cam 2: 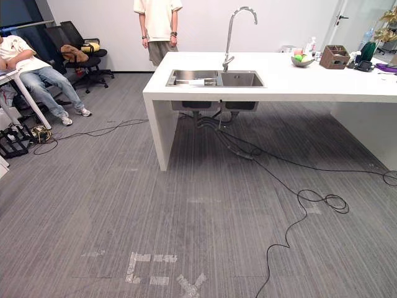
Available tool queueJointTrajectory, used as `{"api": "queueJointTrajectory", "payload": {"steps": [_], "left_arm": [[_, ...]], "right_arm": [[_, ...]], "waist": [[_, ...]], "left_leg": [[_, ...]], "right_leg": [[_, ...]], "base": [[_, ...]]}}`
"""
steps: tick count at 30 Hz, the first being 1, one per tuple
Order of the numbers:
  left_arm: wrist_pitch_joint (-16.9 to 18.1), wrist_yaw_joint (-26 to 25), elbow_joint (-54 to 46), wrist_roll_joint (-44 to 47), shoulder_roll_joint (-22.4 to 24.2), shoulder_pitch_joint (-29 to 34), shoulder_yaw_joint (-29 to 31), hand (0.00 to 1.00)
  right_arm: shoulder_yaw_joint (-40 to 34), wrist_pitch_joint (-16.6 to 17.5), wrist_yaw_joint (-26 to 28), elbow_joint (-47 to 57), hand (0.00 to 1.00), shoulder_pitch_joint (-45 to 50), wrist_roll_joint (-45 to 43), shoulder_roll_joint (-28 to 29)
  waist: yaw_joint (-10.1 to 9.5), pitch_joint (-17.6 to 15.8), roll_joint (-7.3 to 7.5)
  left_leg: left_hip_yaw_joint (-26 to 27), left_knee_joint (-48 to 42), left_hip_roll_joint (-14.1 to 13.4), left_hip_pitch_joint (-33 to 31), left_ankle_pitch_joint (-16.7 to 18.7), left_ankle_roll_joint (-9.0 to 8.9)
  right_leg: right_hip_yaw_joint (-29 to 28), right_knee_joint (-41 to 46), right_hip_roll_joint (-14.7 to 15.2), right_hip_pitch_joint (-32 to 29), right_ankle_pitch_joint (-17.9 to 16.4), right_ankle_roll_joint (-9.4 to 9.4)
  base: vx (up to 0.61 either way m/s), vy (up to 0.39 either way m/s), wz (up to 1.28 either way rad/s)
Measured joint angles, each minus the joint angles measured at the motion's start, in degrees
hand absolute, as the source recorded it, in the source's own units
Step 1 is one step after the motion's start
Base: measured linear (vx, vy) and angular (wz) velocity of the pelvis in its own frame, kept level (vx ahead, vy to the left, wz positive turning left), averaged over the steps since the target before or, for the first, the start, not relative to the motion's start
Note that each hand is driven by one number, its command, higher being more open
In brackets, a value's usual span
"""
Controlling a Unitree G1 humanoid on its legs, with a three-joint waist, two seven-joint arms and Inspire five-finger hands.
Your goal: Walk over to the sink, pick up the cup, carry it to the dishwasher, place the cup inside the dishwasher, then close the dishwasher door
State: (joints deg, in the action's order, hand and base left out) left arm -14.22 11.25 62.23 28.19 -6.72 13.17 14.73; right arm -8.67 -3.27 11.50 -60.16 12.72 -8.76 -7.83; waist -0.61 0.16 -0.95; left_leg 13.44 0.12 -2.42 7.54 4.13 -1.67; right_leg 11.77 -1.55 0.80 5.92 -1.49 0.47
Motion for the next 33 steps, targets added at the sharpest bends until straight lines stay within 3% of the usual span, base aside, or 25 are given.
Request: {"api": "queueJointTrajectory", "payload": {"steps": [2,4,16,33], "left_arm": [[2.2,0.0,0.0,-1.3,0.3,-0.5,-0.1,1.0],[3.6,0.0,-0.1,-2.4,0.5,-0.7,-0.6,1.0],[6.2,-1.2,0.0,-1.1,0.7,-0.8,-2.2,1.0],[12.4,-2.3,0.7,0.2,1.6,-0.4,-2.2,1.0]], "right_arm": [[1.4,2.7,-1.8,0.1,1.0,-0.8,6.1,-0.2],[1.5,3.0,-2.1,0.0,1.0,-1.0,7.2,-0.2],[1.5,-1.1,-0.2,-1.5,1.0,-2.0,-1.2,-1.0],[1.6,1.6,0.0,-2.5,1.0,-2.1,-3.6,-0.9]], "waist": [[0.02,0.0,-0.02],[-0.05,-0.1,0.1],[0.05,-1.4,-0.41],[-0.01,-2.6,-0.06]], "left_leg": [[-0.4,0.8,0.2,0.1,-0.4,-0.28],[-0.7,1.9,0.4,0.3,-1.0,-0.61],[-2.0,4.5,0.7,1.5,-2.9,-0.11],[-2.4,5.1,1.3,2.0,-3.5,0.62]], "right_leg": [[0.8,-0.5,0.0,0.2,0.0,0.02],[1.2,-0.6,0.1,0.2,0.0,0.04],[2.4,-1.4,0.0,1.1,0.2,1.02],[2.7,-1.6,0.3,1.4,0.7,0.21]], "base": [[0.0,-0.017,0.09],[0.0,-0.019,0.11],[-0.04,-0.017,0.06],[-0.05,-0.008,0.01]]}}
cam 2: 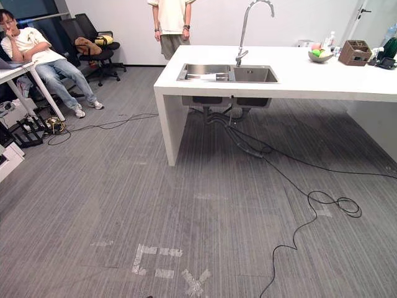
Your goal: Walk over to the sink, pick up the cup, carry it to the dishwasher, place the cup inside the dishwasher, then close the dishwasher door
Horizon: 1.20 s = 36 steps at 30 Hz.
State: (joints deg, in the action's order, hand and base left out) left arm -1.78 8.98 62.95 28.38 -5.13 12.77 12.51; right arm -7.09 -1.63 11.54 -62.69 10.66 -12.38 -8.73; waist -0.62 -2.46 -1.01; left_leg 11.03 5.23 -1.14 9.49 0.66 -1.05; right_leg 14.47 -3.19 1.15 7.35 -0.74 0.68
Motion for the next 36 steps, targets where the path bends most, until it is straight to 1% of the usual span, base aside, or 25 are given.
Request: {"api": "queueJointTrajectory", "payload": {"steps": [7,8,9,10,11,12,13,14,15,16,18,19,21,24,26,27,28,29,30,31,32,33,34,35,36], "left_arm": [[1.7,-1.5,0.2,2.7,0.6,0.7,0.0,1.0],[1.8,-2.4,0.1,3.9,0.9,0.8,0.0,1.0],[1.5,-2.8,0.0,4.2,0.9,0.7,0.1,1.0],[1.4,-3.0,-0.1,4.2,0.9,0.6,0.3,1.0],[1.1,-3.8,-0.3,4.0,1.2,0.3,0.9,1.0],[0.8,-4.2,-0.3,3.5,1.5,0.0,2.0,1.0],[0.2,-5.1,-0.8,3.4,1.8,-0.2,4.4,1.0],[-0.7,-6.9,-1.7,3.4,1.8,0.0,5.4,1.0],[-1.3,-7.6,-1.8,3.3,1.8,0.0,5.9,1.0],[-2.7,-8.5,-2.1,3.1,1.9,-0.3,6.5,1.0],[-4.6,-9.8,-2.4,1.7,2.3,-0.9,8.3,1.0],[-5.7,-10.8,-2.5,0.8,2.5,-1.8,9.5,1.0],[-7.9,-11.6,-2.5,0.3,2.5,-2.7,10.7,1.0],[-12.5,-12.6,-2.4,-0.2,2.5,-3.5,13.7,1.0],[-14.3,-13.2,-2.4,0.9,2.5,-3.3,14.8,1.0],[-15.4,-13.7,-2.2,2.2,3.2,-3.0,15.9,1.0],[-15.7,-14.3,-2.2,3.2,3.9,-2.8,17.2,1.0],[-16.0,-14.3,-2.0,4.4,4.6,-2.8,18.3,1.0],[-16.9,-14.4,-2.0,6.2,6.0,-2.5,20.2,1.0],[-17.3,-14.3,-2.1,6.6,6.7,-2.2,21.2,1.0],[-17.1,-14.1,-2.5,6.3,7.5,-2.1,22.7,1.0],[-16.0,-13.4,-2.8,5.6,8.3,-2.0,24.0,1.0],[-15.1,-12.7,-3.0,5.0,8.8,-2.0,24.2,1.0],[-13.2,-10.9,-4.3,3.2,9.1,-1.7,24.1,1.0],[-12.0,-10.1,-4.7,2.0,9.3,-1.7,23.6,1.0]], "right_arm": [[0.2,1.2,0.1,-0.7,1.0,0.0,-1.5,0.0],[0.1,1.5,0.2,-0.7,1.0,-0.1,-1.9,0.0],[0.1,1.8,0.2,-0.3,1.0,-0.1,-2.2,0.0],[0.1,1.9,0.1,0.1,1.0,0.1,-2.3,0.2],[0.0,2.2,0.2,1.2,1.0,0.3,-3.3,0.0],[-0.2,2.4,0.4,1.9,1.0,0.3,-3.9,-0.1],[-0.3,2.5,0.9,3.2,1.0,0.2,-4.7,0.3],[-0.2,2.9,1.2,3.6,1.0,0.2,-6.1,0.8],[-0.2,3.0,1.4,3.6,1.0,0.2,-6.6,0.9],[-0.2,3.0,1.8,3.5,1.0,0.5,-6.9,1.0],[-0.8,3.1,2.5,3.6,1.0,0.6,-8.2,1.1],[-1.6,3.1,3.3,3.9,1.0,0.6,-9.0,1.3],[-1.6,3.2,4.1,5.4,1.0,0.8,-10.2,1.4],[-1.8,3.4,5.0,7.4,1.0,1.3,-10.6,1.7],[-2.2,3.3,4.9,8.1,1.0,1.9,-10.5,2.2],[-3.7,2.9,5.0,8.1,1.0,2.5,-10.6,2.2],[-4.0,2.8,5.1,8.2,1.0,2.9,-10.5,2.0],[-4.1,2.6,5.1,8.4,1.0,2.8,-10.5,1.5],[-4.1,1.6,4.9,8.5,1.0,2.8,-10.4,0.5],[-4.1,0.6,4.8,8.5,1.0,2.9,-10.5,0.0],[-4.1,-0.4,4.5,8.4,1.0,2.8,-10.5,-0.2],[-4.1,-1.0,4.1,8.4,1.0,3.1,-10.6,-0.3],[-4.0,-1.2,3.9,8.4,1.0,3.2,-10.6,-0.5],[-3.9,-1.7,3.3,7.9,1.0,2.7,-10.6,-0.6],[-3.7,-1.8,3.3,7.4,1.0,2.3,-10.7,-0.6]], "waist": [[-0.07,-0.4,0.14],[-0.05,-1.1,0.38],[0.08,-1.4,0.51],[0.05,-1.8,0.76],[-0.11,-2.7,0.68],[-0.23,-3.0,0.69],[-0.18,-3.8,0.97],[0.03,-4.3,1.73],[0.11,-4.3,1.81],[0.14,-4.4,1.82],[0.22,-5.0,1.77],[0.28,-6.1,1.22],[0.25,-7.6,1.03],[0.09,-8.2,0.99],[-0.04,-8.1,1.22],[-0.02,-7.7,1.12],[0.2,-7.2,0.63],[0.12,-6.9,-0.11],[-0.01,-6.0,-1.65],[0.01,-5.4,-2.63],[0.05,-4.9,-3.28],[0.02,-4.9,-3.42],[-0.18,-5.1,-3.77],[-0.72,-5.2,-3.76],[-0.97,-5.2,-3.53]], "left_leg": [[-1.5,0.0,0.4,0.2,-0.3,0.41],[-2.1,-0.1,1.0,0.2,-0.3,0.7],[-2.9,-0.7,1.3,0.0,0.1,1.42],[-3.4,-1.1,1.7,0.0,0.8,2.07],[-4.2,-2.7,2.3,0.1,1.7,2.91],[-4.1,-4.0,2.5,-0.3,2.4,3.11],[-4.2,-6.2,2.9,-0.7,3.5,3.99],[-4.6,-6.7,3.0,0.4,3.8,4.39],[-4.9,-6.8,2.8,0.9,4.0,4.44],[-5.5,-7.3,2.3,1.2,4.6,4.14],[-6.6,-8.2,1.5,1.1,5.5,3.9],[-7.0,-10.1,0.5,0.8,6.8,3.56],[-7.5,-13.4,-1.7,0.0,9.7,2.04],[-9.9,-18.1,-5.8,0.3,15.3,-1.64],[-11.5,-18.6,-6.9,2.0,17.8,-3.09],[-12.5,-18.4,-8.3,4.2,19.3,-2.9],[-13.8,-22.3,-8.9,3.7,19.5,-2.35],[-14.0,-27.9,-9.0,2.1,19.9,-1.95],[-15.0,-38.3,-8.9,-0.9,19.4,-0.53],[-15.1,-43.0,-9.2,-2.2,17.5,0.24],[-15.1,-47.3,-11.3,-3.8,12.9,-2.97],[-15.0,-54.5,-13.3,-7.0,6.1,-5.5],[-15.0,-58.9,-14.0,-9.2,2.3,-6.59],[-13.6,-65.2,-13.6,-13.1,6.0,-6.5],[-12.1,-66.8,-13.2,-15.1,8.5,-5.8]], "right_leg": [[1.2,0.9,0.5,0.5,-0.3,0.18],[1.7,4.0,1.3,-0.5,-2.0,0.41],[2.3,10.0,2.9,-2.7,-5.0,1.04],[2.6,13.9,4.1,-3.9,-6.7,1.75],[2.3,23.8,6.4,-7.3,-8.7,3.61],[1.5,29.8,7.5,-10.0,-8.9,2.99],[0.1,40.7,9.8,-15.3,-8.3,1.4],[-0.7,45.5,10.7,-17.5,-9.4,1.46],[-0.4,45.2,10.7,-17.6,-10.1,1.42],[0.4,42.2,10.7,-17.5,-10.8,1.63],[1.2,37.1,10.7,-18.0,-10.7,1.81],[1.4,34.7,10.6,-18.6,-10.3,2.38],[0.9,30.6,9.9,-20.5,-8.8,3.18],[-2.0,23.3,10.0,-22.3,-5.6,4.91],[-3.2,22.9,10.5,-20.3,-5.9,4.63],[-2.5,25.2,10.3,-19.5,-4.0,5.57],[-1.3,28.1,10.0,-19.8,-4.3,4.38],[-0.6,30.1,9.8,-19.9,-6.3,3.28],[1.0,32.1,8.8,-18.9,-9.6,2.45],[2.2,32.6,7.7,-17.5,-11.7,2.08],[3.7,32.4,6.4,-14.8,-14.0,1.69],[4.9,30.0,4.7,-11.1,-15.0,0.66],[5.4,27.9,3.6,-8.8,-15.1,0.4],[5.6,23.5,2.0,-4.5,-15.0,0.04],[5.4,21.3,1.5,-2.4,-14.5,-0.2]], "base": [[-0.03,-0.005,0.09],[-0.06,0.025,0.31],[-0.06,0.035,0.38],[-0.06,0.048,0.44],[-0.06,0.054,0.28],[-0.07,0.076,0.21],[-0.04,0.076,0.14],[-0.01,0.068,0.15],[0.04,0.055,0.22],[0.08,0.03,0.23],[0.12,-0.029,0.21],[0.14,-0.09,0.14],[0.18,-0.161,0.09],[0.32,-0.311,0.24],[0.46,-0.453,0.51],[0.53,-0.487,0.73],[0.54,-0.476,0.63],[0.44,-0.323,0.48],[0.55,-0.375,0.34],[0.69,-0.415,0.43],[0.7,-0.368,0.44],[0.57,-0.292,0.39],[0.59,-0.261,0.22],[0.47,-0.186,0.02],[0.6,-0.198,-0.21]]}}
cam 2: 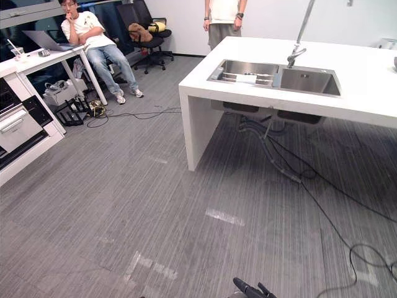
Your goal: Walk over to the sink, pick up the cup, carry it to the dishwasher, place the cup inside the dishwasher, then close the dishwasher door
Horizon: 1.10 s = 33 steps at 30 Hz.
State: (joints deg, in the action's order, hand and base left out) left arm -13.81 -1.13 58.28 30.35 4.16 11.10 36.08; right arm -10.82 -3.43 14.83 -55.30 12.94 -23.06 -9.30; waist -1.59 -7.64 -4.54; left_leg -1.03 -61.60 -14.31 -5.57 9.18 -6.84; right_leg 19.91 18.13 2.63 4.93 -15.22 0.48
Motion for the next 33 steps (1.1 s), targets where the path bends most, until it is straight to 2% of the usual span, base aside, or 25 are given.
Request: {"api": "queueJointTrajectory", "payload": {"steps": [1,2,4,6,7,8,9,10,11,12,14,15,16,17,18,19,20,21,22,24,28,30,31,32,33], "left_arm": [[3.2,0.8,-0.4,-1.8,-0.2,0.0,-2.1,1.0],[6.8,1.4,-0.9,-3.8,-0.7,-0.1,-4.3,1.0],[12.4,1.6,-2.1,-7.0,-0.9,0.1,-7.6,1.0],[18.1,1.0,-2.4,-9.1,-0.9,0.8,-9.8,1.0],[23.9,-0.7,-2.6,-12.5,-0.8,2.0,-12.1,1.0],[25.9,-1.3,-3.0,-13.0,-0.9,2.7,-13.0,1.0],[30.8,-3.7,-3.4,-15.4,-2.4,3.0,-15.7,1.0],[33.5,-6.8,-4.9,-17.9,-4.1,2.5,-19.4,1.0],[35.2,-10.5,-8.2,-22.7,-6.6,1.2,-23.7,1.0],[35.2,-12.1,-10.9,-24.7,-8.2,1.1,-26.4,1.0],[34.1,-16.4,-25.6,-28.5,-11.6,-0.7,-34.4,1.0],[33.8,-16.9,-29.3,-28.9,-12.1,-1.9,-35.9,1.0],[33.2,-17.4,-34.7,-29.8,-12.5,-3.9,-37.9,1.0],[33.0,-18.2,-42.8,-32.0,-12.6,-7.0,-41.0,1.0],[33.0,-18.9,-45.3,-33.5,-12.7,-8.4,-42.3,1.0],[33.1,-19.7,-49.2,-35.2,-12.9,-10.8,-44.1,1.0],[33.5,-21.3,-51.8,-38.1,-12.3,-14.6,-45.9,1.0],[33.5,-22.7,-52.9,-41.3,-11.9,-18.1,-47.8,1.0],[33.2,-23.0,-53.4,-43.7,-11.2,-19.8,-50.3,1.0],[33.0,-22.9,-55.2,-47.5,-10.5,-20.9,-53.9,1.0],[32.3,-21.2,-56.6,-52.6,-9.9,-20.8,-57.3,1.0],[30.4,-21.1,-57.1,-54.7,-10.1,-20.8,-57.4,1.0],[28.1,-20.8,-58.1,-56.4,-10.8,-20.7,-57.6,1.0],[25.2,-20.5,-58.1,-57.7,-10.6,-20.4,-58.3,1.0],[24.1,-20.0,-58.1,-58.4,-10.7,-20.6,-59.0,1.0]], "right_arm": [[0.3,-0.1,-0.1,-1.4,1.0,-1.6,-0.5,0.3],[0.7,-0.3,-0.2,-1.4,1.0,-3.1,-0.8,0.9],[2.3,-0.5,-0.6,-1.4,1.0,-4.8,-2.0,1.5],[3.5,-0.7,-0.5,-1.3,1.0,-5.7,-2.5,2.7],[5.1,-0.8,0.3,-0.2,1.0,-5.7,-2.7,3.3],[5.8,-0.5,0.5,0.2,1.0,-5.7,-2.8,3.7],[6.7,0.1,-0.3,0.4,1.0,-6.0,-2.8,5.0],[7.4,0.0,-0.6,1.0,1.0,-6.3,-2.8,6.2],[8.6,-0.1,-0.7,2.6,1.0,-6.6,-2.7,7.0],[9.1,-0.6,-0.7,3.1,1.0,-6.7,-2.5,7.2],[8.9,-2.8,-1.4,6.6,1.0,-5.3,-2.1,7.5],[8.9,-2.8,-1.5,7.3,1.0,-4.8,-2.0,7.8],[8.9,-2.8,-1.5,8.7,1.0,-4.0,-2.0,8.2],[9.0,-2.9,-1.2,9.8,1.0,-3.3,-1.3,8.7],[9.0,-3.1,-1.0,9.9,1.0,-3.4,-0.6,9.0],[9.0,-3.0,-0.3,10.7,1.0,-3.3,0.3,9.7],[9.3,-2.4,0.7,12.8,1.0,-2.9,0.8,9.3],[9.3,-1.0,0.7,12.6,1.0,-3.3,0.7,9.3],[9.1,-0.1,0.2,12.9,1.0,-3.4,0.7,9.1],[8.4,0.3,-0.2,14.3,1.0,-3.2,0.7,8.6],[7.9,-1.2,-1.4,17.4,1.0,-1.9,1.0,8.2],[8.2,-2.4,-1.2,17.9,1.0,-1.7,2.5,8.1],[9.1,-3.2,-1.1,18.1,1.0,-1.4,3.3,8.1],[9.1,-4.2,-0.9,18.3,1.0,-2.0,4.7,7.0],[9.1,-4.6,-0.7,18.4,1.0,-2.1,4.8,6.3]], "waist": [[-0.81,-0.2,0.69],[-1.61,-0.7,1.7],[-2.59,-1.4,2.47],[-3.28,-1.5,2.46],[-4.59,-1.6,2.35],[-5.21,-1.9,2.68],[-5.64,-1.9,3.16],[-5.6,-2.2,4.68],[-5.59,-2.8,6.71],[-5.5,-2.8,7.16],[-5.25,-2.9,8.0],[-5.11,-2.9,8.45],[-4.67,-2.8,9.22],[-2.45,-2.0,9.91],[-1.04,-1.3,10.48],[0.66,-0.5,11.18],[2.11,-0.8,10.45],[2.86,-1.1,10.83],[3.99,-0.9,10.04],[4.92,-1.1,9.08],[5.12,-1.0,6.95],[5.05,-0.8,7.07],[4.58,-0.1,8.1],[4.62,0.5,4.76],[4.78,1.0,4.02]], "left_leg": [[4.2,-0.4,1.7,-3.7,5.0,1.84],[9.9,2.8,3.9,-7.3,8.0,5.5],[17.2,12.5,6.4,-12.1,8.7,7.41],[19.2,28.5,7.6,-15.0,4.0,7.97],[14.8,41.0,6.8,-15.6,-2.1,6.71],[13.7,41.1,6.3,-16.1,-5.5,6.12],[11.3,37.3,7.7,-16.9,-9.3,5.13],[11.2,34.9,8.3,-18.0,-9.2,5.36],[12.5,34.1,9.1,-18.3,-7.9,7.25],[13.1,34.1,9.5,-18.2,-7.4,7.98],[15.5,34.8,11.7,-13.3,-4.8,10.38],[16.2,35.8,12.7,-11.1,-4.3,10.67],[17.7,38.2,14.5,-7.6,-4.1,10.69],[18.7,46.9,17.7,-1.1,-4.2,10.22],[18.8,51.7,18.8,1.7,-4.2,8.94],[18.8,53.1,19.8,3.9,-3.2,7.47],[18.8,52.2,18.2,4.6,-3.4,8.16],[18.9,52.5,18.1,7.1,-4.3,9.31],[19.3,53.4,17.3,9.6,-3.6,9.84],[19.1,53.9,16.3,12.1,-2.1,9.12],[18.4,50.6,11.5,15.6,1.8,6.12],[18.3,49.0,9.7,17.5,4.1,3.61],[18.6,47.8,9.0,19.0,6.3,1.53],[19.2,47.5,6.0,19.9,6.6,0.25],[19.3,47.8,5.4,20.4,6.2,-0.35]], "right_leg": [[-0.9,-3.9,-0.2,3.7,1.1,0.71],[-2.0,-6.6,0.8,7.0,1.2,0.83],[-3.5,-8.3,2.9,10.6,1.3,0.9],[-5.6,-7.9,4.2,13.3,1.2,0.94],[-9.3,-8.0,4.3,15.8,0.1,0.29],[-10.8,-7.9,4.1,16.9,-1.4,-0.38],[-13.8,-6.7,5.4,17.7,-3.1,-0.78],[-16.6,-3.7,6.2,16.0,-3.1,-0.5],[-19.6,1.7,7.4,13.0,-2.0,1.32],[-20.6,4.5,7.9,11.3,-1.0,2.75],[-23.9,18.3,9.6,7.2,5.1,8.97],[-24.1,22.1,10.3,6.1,8.1,10.92],[-24.1,27.4,12.2,3.8,13.8,11.61],[-24.2,33.2,14.6,-0.6,28.0,9.65],[-24.1,35.8,14.7,-2.9,29.7,9.1],[-22.3,40.5,14.9,-7.3,25.0,7.62],[-19.1,44.8,13.6,-10.9,17.3,4.64],[-16.0,46.0,12.2,-13.9,9.3,2.26],[-11.5,41.7,11.0,-15.1,5.1,1.8],[-7.5,33.0,10.4,-17.3,2.0,2.29],[-6.2,11.4,8.1,-17.3,4.1,3.16],[-6.5,3.1,7.4,-16.0,9.0,2.92],[-6.4,0.2,7.6,-15.1,17.3,-0.92],[-6.0,2.1,5.0,-14.7,14.4,-1.21],[-5.7,2.8,4.3,-14.9,13.0,-2.04]], "base": [[0.57,-0.121,-0.43],[0.58,-0.08,-0.49],[0.6,0.027,-0.55],[0.7,0.152,-0.85],[0.53,0.169,-1.08],[0.65,0.278,-1.19],[0.49,0.305,-0.59],[0.69,0.449,-0.32],[0.62,0.427,-0.04],[0.49,0.314,0.03],[0.48,0.268,-0.14],[0.38,0.207,-0.33],[0.29,0.16,-0.39],[0.28,0.151,-0.31],[0.39,0.177,-0.16],[0.33,0.08,0.05],[0.32,0.036,-0.1],[0.23,-0.017,-0.28],[0.19,-0.011,-0.32],[0.28,-0.019,-0.08],[0.42,-0.134,0.09],[0.53,-0.279,-0.03],[0.56,-0.351,-0.26],[0.55,-0.353,-0.26],[0.51,-0.311,-0.18]]}}
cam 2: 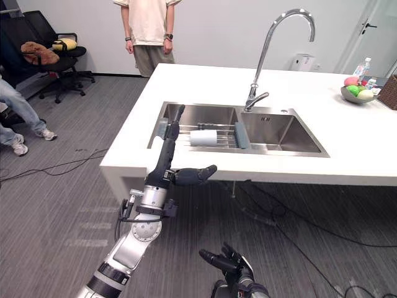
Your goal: Walk over to the sink, pick up the cup, carry it to the dishwasher, place the cup inside the dishwasher, then close the dishwasher door
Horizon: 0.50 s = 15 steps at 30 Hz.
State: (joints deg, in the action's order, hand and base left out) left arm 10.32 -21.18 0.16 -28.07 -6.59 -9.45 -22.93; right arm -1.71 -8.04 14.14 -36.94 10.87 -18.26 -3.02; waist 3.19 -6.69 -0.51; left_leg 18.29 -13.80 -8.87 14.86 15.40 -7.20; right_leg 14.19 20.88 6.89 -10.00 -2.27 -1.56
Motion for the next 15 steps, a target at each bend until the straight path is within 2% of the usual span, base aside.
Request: {"api": "queueJointTrajectory", "payload": {"steps": [1,3,4,5,6,7,8,9,11,12,13,14,15], "left_arm": [[-2.1,0.9,-0.2,-1.0,-0.1,-0.3,-1.1,1.0],[-6.3,1.6,-0.3,-1.1,-0.1,-0.4,-1.8,1.0],[-8.8,1.7,-0.5,-1.1,0.2,-0.6,-1.8,1.0],[-11.1,1.8,-0.9,-1.1,0.4,-0.7,-1.8,1.0],[-12.1,1.8,-1.3,-1.1,0.6,-0.7,-1.8,1.0],[-13.5,1.8,-2.8,-1.1,0.7,-0.3,-1.8,1.0],[-14.1,1.8,-4.5,-1.1,0.6,-0.4,-1.5,1.0],[-14.1,1.8,-5.6,-1.1,0.4,-0.5,-1.2,1.0],[-14.4,1.7,-8.6,-1.0,-1.7,-1.1,-0.3,1.0],[-14.5,1.7,-9.6,0.2,-3.9,-3.0,0.7,1.0],[-14.6,1.8,-9.5,0.3,-4.7,-4.2,1.2,1.0],[-15.1,2.6,-9.5,2.4,-7.1,-6.3,2.2,1.0],[-15.4,2.9,-9.5,3.2,-8.1,-6.7,2.5,1.0]], "right_arm": [[0.0,-0.9,0.6,0.0,1.0,-0.5,0.2,-0.7],[0.4,-2.7,1.0,-0.4,1.0,-1.5,2.2,-0.9],[0.8,-4.0,1.2,0.2,1.0,-1.4,2.7,-1.2],[1.1,-5.3,1.3,0.5,1.0,-1.1,2.8,-2.0],[1.3,-5.7,1.2,0.5,1.0,-0.8,2.8,-2.2],[2.3,-5.9,0.8,0.5,1.0,-0.1,2.9,-2.7],[3.2,-6.0,0.7,0.4,1.0,0.4,2.8,-3.4],[3.7,-6.2,0.7,0.2,1.0,0.4,2.8,-3.8],[5.0,-6.6,0.7,-1.7,1.0,0.0,2.9,-4.4],[5.6,-6.7,0.9,-3.0,1.0,-0.6,2.8,-5.0],[5.7,-6.7,1.0,-3.3,1.0,-0.9,2.8,-5.1],[5.7,-6.8,0.5,-5.1,1.0,-1.7,2.8,-4.3],[5.9,-7.2,0.6,-5.1,1.0,-1.6,2.8,-3.9]], "waist": [[0.41,0.4,-0.9],[0.86,0.7,-1.24],[0.79,0.5,-1.67],[0.77,0.4,-1.96],[0.58,0.4,-2.09],[0.06,0.4,-2.11],[-0.35,0.4,-1.98],[-0.51,0.5,-2.15],[-1.6,1.8,-2.42],[-1.88,2.9,-2.95],[-1.82,3.2,-3.41],[-1.39,4.3,-1.67],[-1.22,4.9,-1.07]], "left_leg": [[-0.1,1.0,-0.7,1.1,-1.4,-1.12],[-0.9,-3.5,-2.3,0.9,-3.4,-1.65],[-2.7,-14.2,-4.9,-3.1,-4.5,-1.8],[-5.6,-28.9,-8.0,-9.9,-8.2,-1.9],[-6.6,-35.1,-9.4,-13.2,-8.6,-2.04],[-6.9,-42.1,-11.1,-17.3,-8.1,-1.23],[-6.4,-43.0,-11.5,-20.2,-6.7,-0.25],[-5.9,-41.8,-11.3,-21.3,-5.7,0.29],[-2.1,-31.5,-9.5,-21.8,-4.5,1.1],[-0.1,-14.8,-6.2,-20.8,-7.7,2.46],[0.2,-7.8,-5.1,-20.1,-9.9,3.36],[1.7,-0.7,-2.2,-17.0,-11.8,3.58],[2.0,1.7,-1.1,-16.1,-12.8,3.8]], "right_leg": [[0.2,2.0,-0.8,-0.2,-2.6,-0.82],[-0.2,2.1,-2.3,1.5,-5.3,-1.47],[-0.3,0.2,-3.9,4.1,-5.9,-1.82],[0.0,-2.6,-5.3,7.2,-6.0,-2.09],[0.0,-4.1,-6.0,9.1,-6.0,-2.34],[0.0,-6.8,-6.9,12.6,-6.1,-2.61],[-0.1,-9.3,-7.3,15.3,-6.1,-2.78],[-0.3,-10.4,-7.3,16.5,-6.2,-2.83],[-2.4,-12.4,-6.7,18.3,-6.0,-2.54],[-3.8,-12.4,-6.2,18.2,-6.1,-2.11],[-4.0,-12.2,-6.2,17.9,-6.5,-1.39],[-4.8,-11.5,-4.4,17.2,-7.6,0.48],[-4.9,-11.3,-3.7,16.8,-7.6,0.5]], "base": [[0.46,-0.264,-0.14],[0.49,-0.294,-0.23],[0.46,-0.282,-0.17],[0.35,-0.192,-0.1],[0.4,-0.189,-0.08],[0.31,-0.11,-0.1],[0.3,-0.092,-0.12],[0.24,-0.042,-0.18],[0.33,0.06,-0.46],[0.41,0.128,-0.47],[0.4,0.136,-0.34],[0.29,0.098,-0.1],[0.28,0.086,-0.04]]}}
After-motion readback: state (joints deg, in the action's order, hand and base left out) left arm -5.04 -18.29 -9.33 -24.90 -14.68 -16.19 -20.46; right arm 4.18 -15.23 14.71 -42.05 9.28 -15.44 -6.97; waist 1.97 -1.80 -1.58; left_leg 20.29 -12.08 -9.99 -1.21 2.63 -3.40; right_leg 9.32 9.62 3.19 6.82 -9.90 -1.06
